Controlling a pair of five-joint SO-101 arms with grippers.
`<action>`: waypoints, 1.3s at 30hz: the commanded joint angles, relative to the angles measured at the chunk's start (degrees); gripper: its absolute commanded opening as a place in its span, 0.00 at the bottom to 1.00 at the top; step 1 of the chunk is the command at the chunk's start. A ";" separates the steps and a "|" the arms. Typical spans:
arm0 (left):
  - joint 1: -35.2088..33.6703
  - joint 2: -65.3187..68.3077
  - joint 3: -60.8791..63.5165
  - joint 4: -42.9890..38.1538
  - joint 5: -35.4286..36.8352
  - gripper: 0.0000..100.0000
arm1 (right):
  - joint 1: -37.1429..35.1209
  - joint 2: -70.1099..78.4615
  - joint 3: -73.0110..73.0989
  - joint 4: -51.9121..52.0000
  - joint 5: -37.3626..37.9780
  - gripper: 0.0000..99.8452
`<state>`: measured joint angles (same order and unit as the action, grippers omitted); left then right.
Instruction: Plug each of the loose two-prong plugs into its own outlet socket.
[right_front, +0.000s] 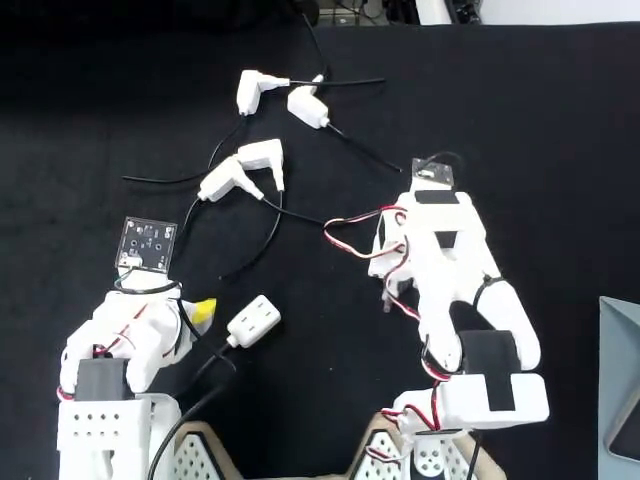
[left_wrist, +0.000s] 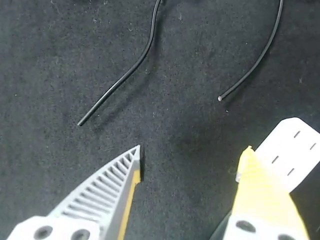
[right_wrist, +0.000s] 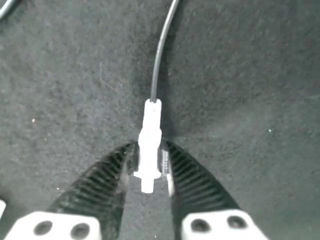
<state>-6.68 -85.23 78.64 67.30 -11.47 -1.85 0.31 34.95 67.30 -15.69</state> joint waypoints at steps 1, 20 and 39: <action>-0.40 -0.53 -0.04 -0.70 0.18 0.31 | 0.44 -0.04 -2.33 0.70 -0.18 0.07; -0.22 -0.53 -0.13 -0.79 0.18 0.31 | 1.58 1.89 -10.95 9.76 2.81 0.01; 12.62 -0.62 -12.53 -4.92 13.63 0.30 | -18.46 -51.38 4.18 12.40 16.53 0.01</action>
<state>3.60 -85.41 69.05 65.71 -0.57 -16.18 -45.05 37.49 81.10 -0.40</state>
